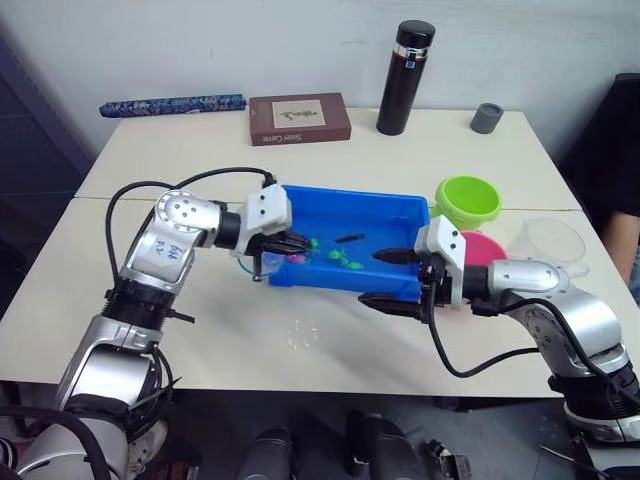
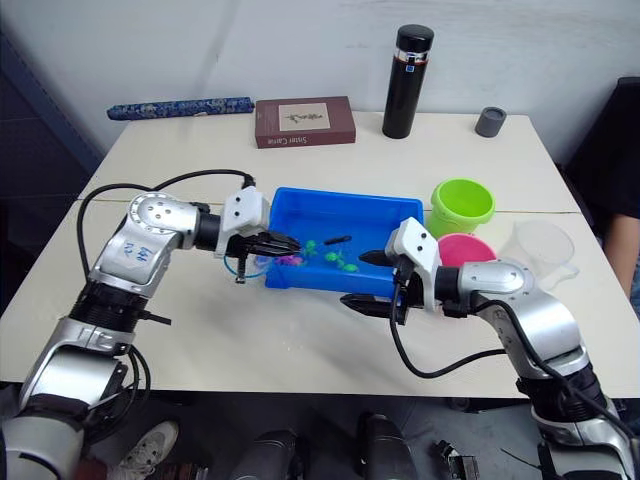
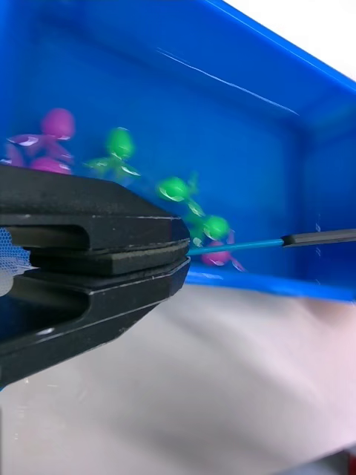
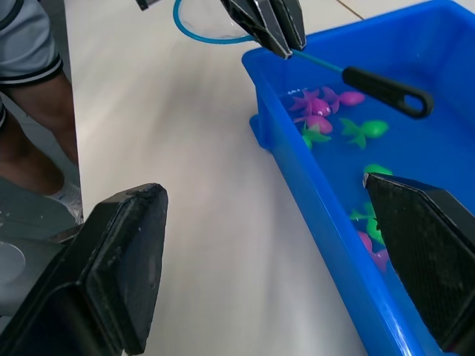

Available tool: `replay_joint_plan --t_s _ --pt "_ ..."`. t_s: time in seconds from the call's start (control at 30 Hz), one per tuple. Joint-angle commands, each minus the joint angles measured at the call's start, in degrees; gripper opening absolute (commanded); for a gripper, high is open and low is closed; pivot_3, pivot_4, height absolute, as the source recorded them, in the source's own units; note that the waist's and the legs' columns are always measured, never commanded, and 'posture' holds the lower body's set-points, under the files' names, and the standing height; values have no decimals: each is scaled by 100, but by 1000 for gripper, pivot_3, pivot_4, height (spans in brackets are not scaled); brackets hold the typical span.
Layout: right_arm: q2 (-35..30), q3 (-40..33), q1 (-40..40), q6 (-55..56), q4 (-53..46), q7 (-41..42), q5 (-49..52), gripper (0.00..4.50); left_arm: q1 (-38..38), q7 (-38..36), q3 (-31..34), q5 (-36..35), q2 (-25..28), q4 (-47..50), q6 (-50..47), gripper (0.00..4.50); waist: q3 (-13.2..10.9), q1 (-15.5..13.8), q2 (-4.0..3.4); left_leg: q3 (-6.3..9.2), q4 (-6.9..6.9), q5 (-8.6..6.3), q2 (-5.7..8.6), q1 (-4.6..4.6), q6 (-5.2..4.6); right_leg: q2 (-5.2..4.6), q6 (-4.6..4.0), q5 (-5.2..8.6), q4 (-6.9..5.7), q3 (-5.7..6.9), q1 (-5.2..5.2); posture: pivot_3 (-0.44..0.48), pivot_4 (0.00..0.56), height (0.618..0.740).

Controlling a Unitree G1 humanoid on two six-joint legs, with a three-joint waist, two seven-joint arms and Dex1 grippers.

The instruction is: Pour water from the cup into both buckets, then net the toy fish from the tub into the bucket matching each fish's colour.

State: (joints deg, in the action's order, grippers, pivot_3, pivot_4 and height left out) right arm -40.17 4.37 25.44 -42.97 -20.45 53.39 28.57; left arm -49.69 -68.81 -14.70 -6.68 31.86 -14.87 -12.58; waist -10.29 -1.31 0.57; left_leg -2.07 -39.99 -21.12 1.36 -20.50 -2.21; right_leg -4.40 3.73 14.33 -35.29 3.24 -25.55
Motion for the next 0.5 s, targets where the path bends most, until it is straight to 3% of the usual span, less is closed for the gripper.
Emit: replay_joint_plan --t_s 0.03,0.5 --pt "-60 -65 56 -170 -288 -129 85 4500 -106 -253 -77 -55 -80 110 131 114 0 9 0 0 0 0 0 0 0 0 0 0 -1 0 0 0 150 740" --pt "23 38 167 -231 -298 -261 12 4500 34 -588 -260 -58 -264 391 55 114 0 1 0 1 -1 0 0 0 -2 0 0 0 0 -2 0 0 150 740"
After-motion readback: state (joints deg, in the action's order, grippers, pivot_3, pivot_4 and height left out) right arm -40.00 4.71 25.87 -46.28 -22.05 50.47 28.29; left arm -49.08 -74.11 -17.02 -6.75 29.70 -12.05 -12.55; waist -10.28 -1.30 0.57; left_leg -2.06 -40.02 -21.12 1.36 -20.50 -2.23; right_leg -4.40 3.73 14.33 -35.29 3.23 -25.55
